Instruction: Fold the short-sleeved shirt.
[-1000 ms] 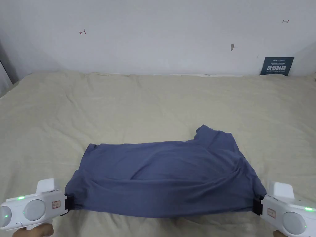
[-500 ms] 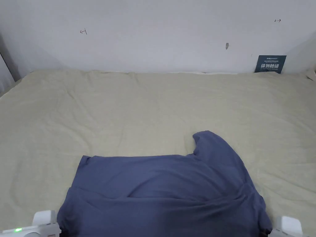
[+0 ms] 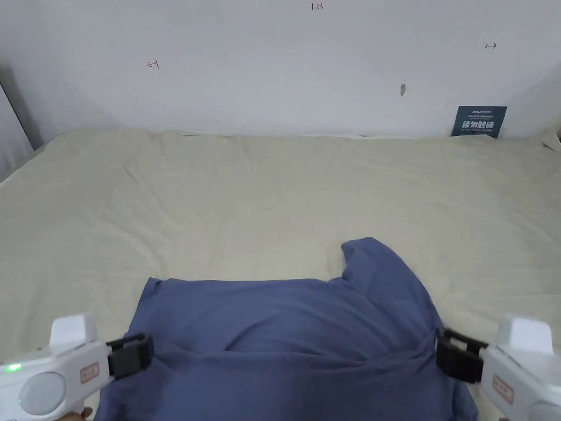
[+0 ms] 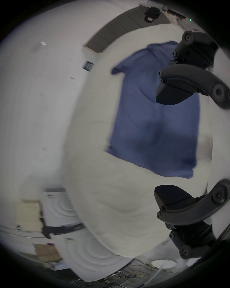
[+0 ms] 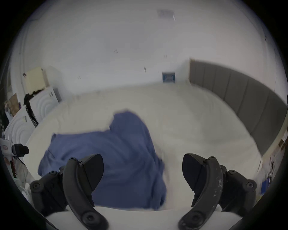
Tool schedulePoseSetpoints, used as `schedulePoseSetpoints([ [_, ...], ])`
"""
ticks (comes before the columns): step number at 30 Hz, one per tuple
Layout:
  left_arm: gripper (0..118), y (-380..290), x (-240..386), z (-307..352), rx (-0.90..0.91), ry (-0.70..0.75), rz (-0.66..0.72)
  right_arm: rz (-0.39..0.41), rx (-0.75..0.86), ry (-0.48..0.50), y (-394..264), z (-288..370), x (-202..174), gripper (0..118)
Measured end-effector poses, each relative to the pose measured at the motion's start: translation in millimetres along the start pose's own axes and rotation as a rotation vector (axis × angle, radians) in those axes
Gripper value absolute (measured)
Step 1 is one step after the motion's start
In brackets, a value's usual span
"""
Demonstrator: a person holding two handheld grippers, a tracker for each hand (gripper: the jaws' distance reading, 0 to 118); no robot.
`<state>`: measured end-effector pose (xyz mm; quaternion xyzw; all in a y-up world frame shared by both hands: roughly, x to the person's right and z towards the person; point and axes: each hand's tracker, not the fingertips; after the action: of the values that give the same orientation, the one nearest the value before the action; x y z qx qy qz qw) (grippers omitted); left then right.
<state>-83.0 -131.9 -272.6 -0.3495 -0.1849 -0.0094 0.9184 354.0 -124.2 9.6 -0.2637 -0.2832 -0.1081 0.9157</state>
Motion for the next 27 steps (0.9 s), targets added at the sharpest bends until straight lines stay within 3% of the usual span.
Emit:
schedulePoseSetpoints([
  [10, 103, 50.5, 72.4, 78.1, 0.504, -0.029, -0.092, 0.123, 0.426, -0.001, 68.1, 72.9, -55.7, 102],
  [13, 72, 45.8, 84.4, 81.8, 0.554, -0.029, -0.126, 0.143, 0.46, -0.016, 67.0, 80.5, -64.4, 69],
  [15, 14, 43.1, 90.1, 81.7, 0.55, -0.038, -0.146, 0.144, 0.467, -0.016, 64.4, 81.6, -65.7, 16],
  [16, 1, 42.1, 93.3, 80.7, 0.547, -0.038, -0.155, 0.146, 0.478, -0.012, 62.8, 81.9, -66.1, 3],
  [27, 0, 56.5, 87.8, 39.7, 0.381, -0.101, -0.184, 0.138, 0.451, -0.006, 66.1, 55.1, -63.9, 2],
])
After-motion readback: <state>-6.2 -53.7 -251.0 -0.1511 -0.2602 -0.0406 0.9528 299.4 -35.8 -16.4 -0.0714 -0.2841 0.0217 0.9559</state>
